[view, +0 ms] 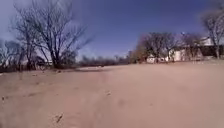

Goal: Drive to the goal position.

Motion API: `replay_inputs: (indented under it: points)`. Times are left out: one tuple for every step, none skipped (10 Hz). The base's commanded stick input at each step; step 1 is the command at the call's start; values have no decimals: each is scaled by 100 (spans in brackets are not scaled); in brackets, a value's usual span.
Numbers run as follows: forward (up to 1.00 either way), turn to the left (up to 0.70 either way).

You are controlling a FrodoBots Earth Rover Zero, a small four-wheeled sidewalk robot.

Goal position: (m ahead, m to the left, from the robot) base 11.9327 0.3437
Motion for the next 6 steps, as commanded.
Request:
replay_inputs:
  points:
    - [100,0]
    - [100,0]
    - [100,0]
    - [100,0]
    - [100,0]
    - [100,0]
